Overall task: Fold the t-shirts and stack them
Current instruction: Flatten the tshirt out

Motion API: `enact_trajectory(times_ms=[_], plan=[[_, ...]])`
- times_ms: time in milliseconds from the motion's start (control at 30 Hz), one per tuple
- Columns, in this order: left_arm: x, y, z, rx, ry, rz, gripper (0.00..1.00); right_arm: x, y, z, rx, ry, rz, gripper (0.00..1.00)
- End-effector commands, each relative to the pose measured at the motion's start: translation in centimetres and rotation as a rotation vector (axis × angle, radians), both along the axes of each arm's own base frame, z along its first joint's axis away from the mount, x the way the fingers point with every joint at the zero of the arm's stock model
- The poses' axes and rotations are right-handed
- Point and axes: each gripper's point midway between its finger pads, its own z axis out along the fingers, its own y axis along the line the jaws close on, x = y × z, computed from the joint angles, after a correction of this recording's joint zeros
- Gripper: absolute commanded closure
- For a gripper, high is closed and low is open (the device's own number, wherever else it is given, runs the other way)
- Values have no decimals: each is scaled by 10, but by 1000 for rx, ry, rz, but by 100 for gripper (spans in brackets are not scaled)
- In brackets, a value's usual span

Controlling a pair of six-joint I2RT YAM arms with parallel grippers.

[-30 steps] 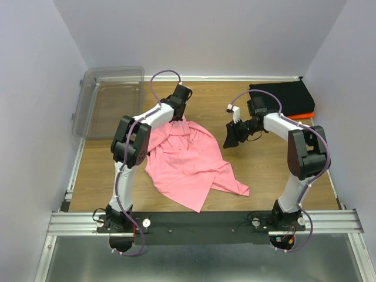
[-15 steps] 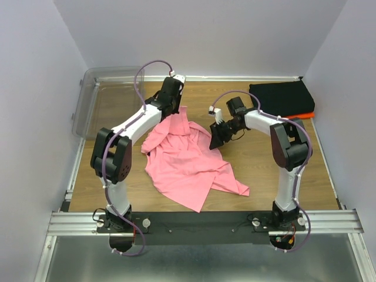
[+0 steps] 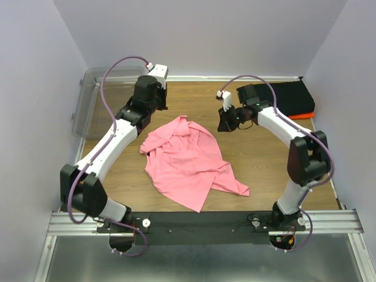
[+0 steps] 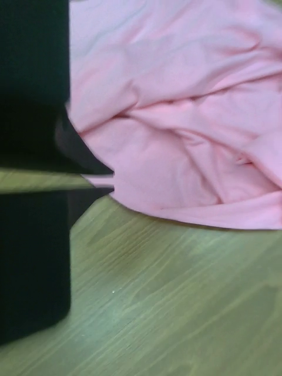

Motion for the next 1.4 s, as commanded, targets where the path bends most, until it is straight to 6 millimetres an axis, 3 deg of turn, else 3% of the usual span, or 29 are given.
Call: enact_trajectory(times_ms=[0, 33, 100, 133, 167, 267, 400, 433, 500, 533, 767, 833, 900, 933, 967, 1033, 1100, 1133, 1200, 1233, 1300, 1367], plan=[[-9, -9, 34, -95, -81, -69, 100, 5, -7, 12, -13, -44, -26, 67], [-8, -11, 29, -94, -68, -78, 100, -2, -8, -2, -17, -1, -21, 46], [-2, -23, 8, -86, -9, -127, 96, -10, -6, -30, -20, 85, -14, 39], [5, -28, -14, -69, 40, -138, 72, -13, -5, -47, -29, 131, -16, 38], [10, -31, -18, -65, 54, -145, 60, -13, -4, -54, -28, 151, -15, 38], [27, -43, -51, -23, 126, -183, 36, -14, -2, -63, -23, 182, -10, 39], [46, -57, -91, 12, 208, -241, 34, -15, -3, -71, -31, 197, -12, 39], [48, -60, -116, 32, 262, -248, 34, -15, -3, -73, -32, 201, -13, 40], [58, -62, -125, 50, 276, -249, 34, -18, -4, -76, -34, 211, -13, 40], [58, -61, -148, 73, 332, -247, 35, -18, -4, -78, -34, 215, -16, 40], [64, -49, -197, 197, 417, -185, 40, -19, -3, -81, -32, 224, -15, 41], [63, -50, -203, 210, 427, -185, 42, -19, -3, -79, -31, 221, -15, 41], [64, -48, -210, 243, 433, -161, 54, -18, -3, -77, -32, 211, -14, 41], [64, -48, -211, 249, 436, -159, 77, -18, -4, -76, -32, 210, -16, 41], [64, -49, -210, 251, 433, -157, 89, -18, -4, -72, -31, 199, -14, 41], [65, -53, -201, 242, 412, -167, 100, -17, -7, -69, -35, 187, -19, 41], [65, -56, -194, 232, 397, -174, 100, -16, -9, -64, -31, 174, -25, 41], [66, -57, -179, 220, 368, -174, 100, -15, -10, -63, -32, 171, -29, 41], [65, -55, -168, 205, 338, -166, 100, -13, -15, -62, -33, 167, -43, 41], [65, -57, -147, 185, 294, -165, 100, -13, -15, -62, -24, 173, -45, 40], [60, -56, -135, 164, 271, -164, 100, -18, -13, -67, -7, 201, -36, 40], [57, -57, -106, 124, 212, -167, 100, -25, -4, -74, 40, 269, -23, 40]])
